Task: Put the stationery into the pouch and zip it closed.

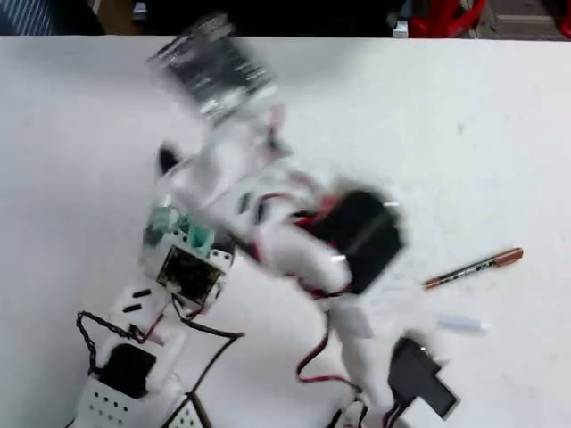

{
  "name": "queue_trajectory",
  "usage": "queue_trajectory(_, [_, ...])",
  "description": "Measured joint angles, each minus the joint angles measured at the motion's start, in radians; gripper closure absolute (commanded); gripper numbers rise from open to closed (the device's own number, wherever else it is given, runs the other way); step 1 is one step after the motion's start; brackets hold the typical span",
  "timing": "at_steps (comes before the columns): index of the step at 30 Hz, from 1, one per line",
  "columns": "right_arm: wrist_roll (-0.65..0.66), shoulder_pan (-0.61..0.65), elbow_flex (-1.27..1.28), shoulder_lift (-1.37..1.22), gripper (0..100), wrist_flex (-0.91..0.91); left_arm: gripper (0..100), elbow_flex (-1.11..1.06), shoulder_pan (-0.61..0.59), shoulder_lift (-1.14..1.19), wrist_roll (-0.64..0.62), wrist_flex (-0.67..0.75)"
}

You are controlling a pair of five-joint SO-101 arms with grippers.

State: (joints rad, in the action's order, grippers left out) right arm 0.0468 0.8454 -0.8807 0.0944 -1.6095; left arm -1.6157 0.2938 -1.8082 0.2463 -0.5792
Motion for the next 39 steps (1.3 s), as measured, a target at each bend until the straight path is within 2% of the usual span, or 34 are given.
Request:
queue_trajectory(5, [0.0,-0.204,-0.087,0.009,68.7,0.014,98,0.014,0.003,0.0,0.002,-0.032])
queue_trajectory(10, [0.0,-0.384,-0.126,0.046,69.7,-0.038,98,0.218,-0.005,0.0,0.006,-0.17])
queue_trajectory(13, [0.0,-0.427,-0.117,0.063,75.8,-0.098,98,0.397,-0.074,0.0,0.008,-0.239])
queue_trajectory(17, [0.0,-0.454,-0.008,0.077,80.5,-0.106,98,0.588,-0.256,-0.015,0.008,-0.305])
queue_trajectory(21, [0.043,-0.439,0.183,0.077,79.2,-0.104,98,0.637,-0.446,-0.017,0.009,-0.347])
queue_trajectory(25, [0.173,-0.342,0.425,0.064,79.1,-0.048,98,0.591,-0.606,-0.017,0.009,-0.361])
queue_trajectory(27, [0.183,-0.293,0.532,0.048,79.1,0.011,98,0.54,-0.69,-0.014,0.009,-0.361])
queue_trajectory(32, [0.127,-0.166,0.707,0.008,79.0,0.201,98,0.456,-0.928,-0.002,0.009,-0.37])
queue_trajectory(36, [0.066,-0.074,0.724,-0.057,79.0,0.347,98,0.417,-0.993,-0.002,0.009,-0.419])
queue_trajectory(39, [-0.044,-0.025,0.724,-0.138,79.0,0.453,98,0.374,-1.025,-0.002,0.009,-0.44])
